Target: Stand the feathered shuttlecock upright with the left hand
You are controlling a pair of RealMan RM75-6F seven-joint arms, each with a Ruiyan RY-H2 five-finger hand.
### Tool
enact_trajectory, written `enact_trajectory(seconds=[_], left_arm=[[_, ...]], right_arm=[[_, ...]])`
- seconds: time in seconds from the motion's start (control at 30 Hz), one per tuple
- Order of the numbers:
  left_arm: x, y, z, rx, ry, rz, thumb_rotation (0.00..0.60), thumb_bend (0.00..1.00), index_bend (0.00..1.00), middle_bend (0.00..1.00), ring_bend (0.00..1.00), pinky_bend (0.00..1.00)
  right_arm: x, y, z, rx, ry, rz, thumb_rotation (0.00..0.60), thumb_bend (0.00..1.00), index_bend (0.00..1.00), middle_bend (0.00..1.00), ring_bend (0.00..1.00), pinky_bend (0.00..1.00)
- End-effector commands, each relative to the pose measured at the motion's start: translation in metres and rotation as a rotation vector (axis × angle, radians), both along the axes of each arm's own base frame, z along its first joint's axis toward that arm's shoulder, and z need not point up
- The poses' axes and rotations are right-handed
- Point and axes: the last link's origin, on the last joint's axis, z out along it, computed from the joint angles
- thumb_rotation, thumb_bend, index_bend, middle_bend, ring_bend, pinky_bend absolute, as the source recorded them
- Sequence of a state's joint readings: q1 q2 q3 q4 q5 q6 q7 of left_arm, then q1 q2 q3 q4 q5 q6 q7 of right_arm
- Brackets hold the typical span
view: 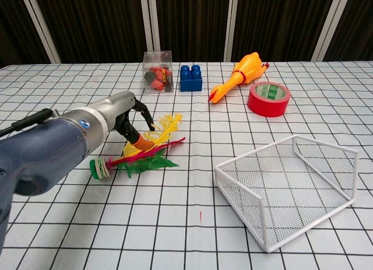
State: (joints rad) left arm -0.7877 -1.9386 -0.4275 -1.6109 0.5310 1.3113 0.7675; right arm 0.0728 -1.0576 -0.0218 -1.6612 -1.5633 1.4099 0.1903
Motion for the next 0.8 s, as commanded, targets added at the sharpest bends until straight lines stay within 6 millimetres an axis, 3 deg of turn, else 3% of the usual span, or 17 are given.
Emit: enact_trajectory(seconds=[0.03,0.37,0.8], left_arm=[[0.0036,-0.0007,-0.0037,-0.018,-0.027,0.01,0.6,0.43,0.41,0.08,0.0,0.0],[0.0057,-0.0039,-0.0126,-0.047,-0.046,0.02,0.6,0.59,0.5,0.11,0.0,0.0],[0.0021,-0.0035,-0.0054,-0.039,-0.064,0.035,0.6,0.61,0.53,0.11,0.0,0.0]], right_arm=[[0.0,-0.0001,0.0,0.0,0.0,0.0,0.6,0.34,0.0,0.0,0.0,0.0],[0.0,-0.0003,0.0008,-0.002,-0.005,0.0,0.6,0.34,0.0,0.0,0.0,0.0],[0.0001,0.0,0.0008,-0.002,-0.004,-0.002,0.6,0.34,0.0,0.0,0.0,0.0]])
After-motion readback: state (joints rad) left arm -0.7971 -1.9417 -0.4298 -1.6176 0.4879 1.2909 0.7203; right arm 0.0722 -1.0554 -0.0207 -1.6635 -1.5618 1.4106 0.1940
